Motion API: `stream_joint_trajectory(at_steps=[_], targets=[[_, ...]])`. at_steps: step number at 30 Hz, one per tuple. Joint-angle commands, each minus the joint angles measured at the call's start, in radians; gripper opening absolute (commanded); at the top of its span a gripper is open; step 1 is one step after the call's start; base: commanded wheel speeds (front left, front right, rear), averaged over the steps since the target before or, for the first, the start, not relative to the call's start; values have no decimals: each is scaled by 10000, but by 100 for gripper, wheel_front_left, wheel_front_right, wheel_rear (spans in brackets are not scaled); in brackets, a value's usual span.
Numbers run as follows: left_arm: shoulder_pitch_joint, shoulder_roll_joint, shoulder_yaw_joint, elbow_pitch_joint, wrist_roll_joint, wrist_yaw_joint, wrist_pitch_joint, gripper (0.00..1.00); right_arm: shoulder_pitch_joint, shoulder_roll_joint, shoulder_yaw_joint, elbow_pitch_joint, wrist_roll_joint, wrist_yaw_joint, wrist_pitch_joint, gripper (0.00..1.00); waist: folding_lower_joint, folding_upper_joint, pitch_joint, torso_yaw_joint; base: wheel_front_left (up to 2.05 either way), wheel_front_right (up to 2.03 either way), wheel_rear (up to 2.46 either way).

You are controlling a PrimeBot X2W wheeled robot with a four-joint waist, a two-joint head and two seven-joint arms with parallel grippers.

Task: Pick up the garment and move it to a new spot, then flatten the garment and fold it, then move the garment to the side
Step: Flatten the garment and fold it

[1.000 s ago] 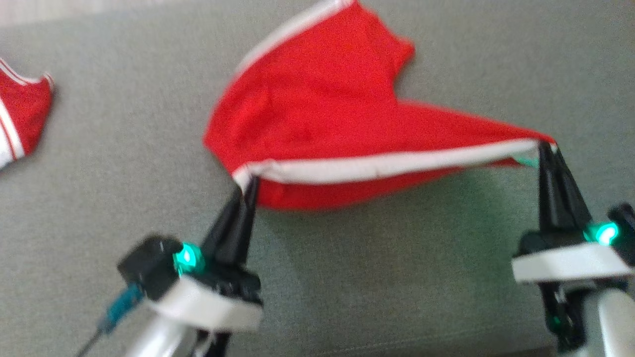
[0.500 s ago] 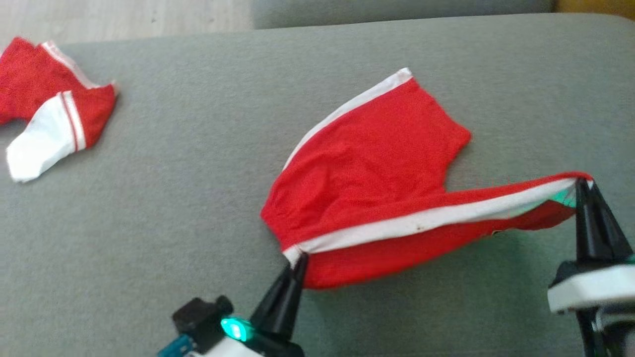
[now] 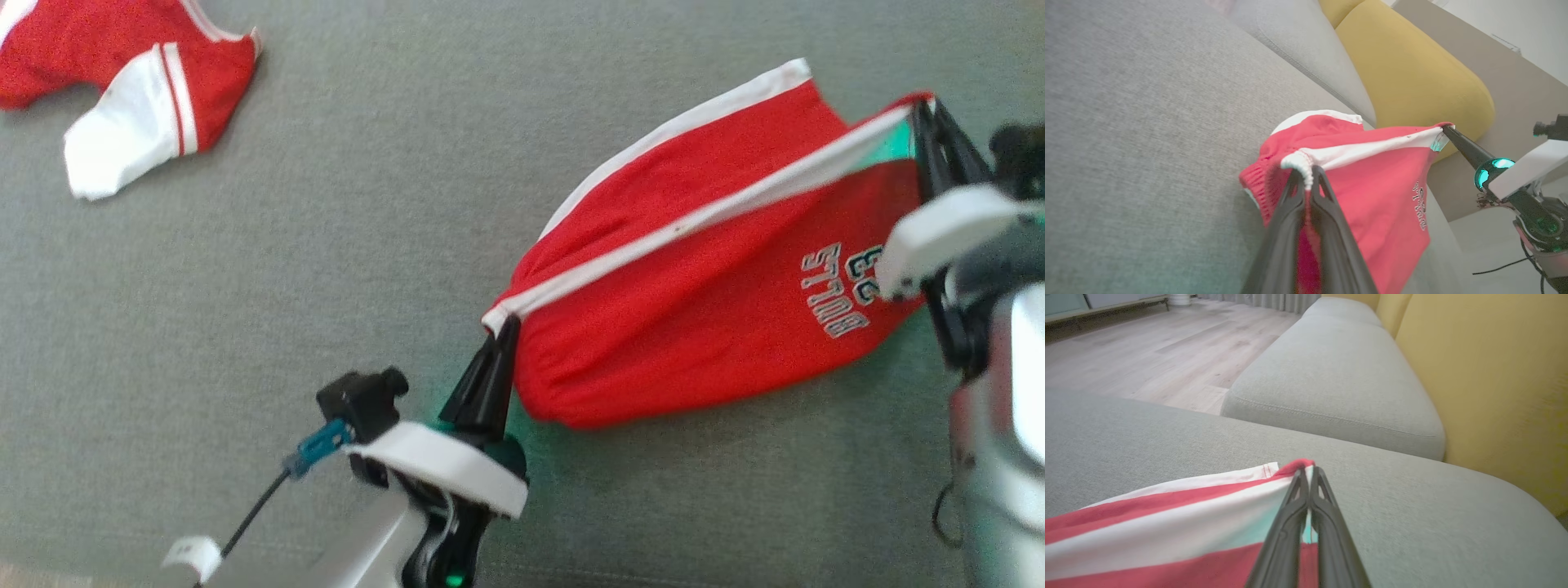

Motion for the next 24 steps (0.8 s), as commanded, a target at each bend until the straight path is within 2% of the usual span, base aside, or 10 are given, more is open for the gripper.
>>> stream_joint_trajectory(at_steps=[1, 8, 13, 15, 16, 17, 18, 19, 20, 24], targets=[[-559, -139, 294, 57, -105, -49, -25, 0, -850, -263, 420, 325, -84, 39, 73, 0, -3, 0, 450, 385, 0, 0, 0], [-1631, -387, 96, 1067, -361, 206, -215, 0, -2919, -527, 846, 2687, -213, 39, 142, 0, -3, 0, 994, 734, 0, 0, 0], [-2042, -419, -202, 1404, -582, 339, -294, 0, -3646, -540, 892, 3870, -288, 39, 9, 0, -3, 0, 1071, 859, 0, 0, 0], [-2217, -423, -405, 1523, -646, 535, -329, 0, -3890, -499, 915, 4341, -286, 39, -174, 0, -3, 0, 1070, 884, 0, 0, 0], [-2311, -424, -518, 1576, -609, 642, -361, 0, -3987, -478, 960, 4566, -271, 39, -264, 9, -3, 0, 1060, 885, 0, 0, 0], [-2373, -425, -595, 1596, -643, 723, -397, 3, -4079, -450, 982, 4763, -215, 39, -400, 49, -3, 0, 1045, 880, 0, 0, 0], [-2427, -425, -667, 1606, -651, 806, -444, 26, -4155, -438, 1005, 4963, -173, 39, -522, 100, -3, 0, 1017, 874, 0, 0, 0], [-2485, -426, -757, 1627, -576, 887, -494, 49, -4221, -432, 1053, 5150, -139, 39, -658, 100, -3, 0, 983, 862, 0, 0, 0], [-2523, -426, -837, 1642, -499, 941, -538, 100, -4281, -426, 1067, 5320, -83, 39, -827, 100, -3, 0, 943, 846, 0, 0, 0], [-2571, -308, -1149, 1775, 23, 1218, -654, 100, -4377, -403, 1112, 5970, 95, 39, -1337, 100, -3, 0, 691, 716, 0, 0, 0]])
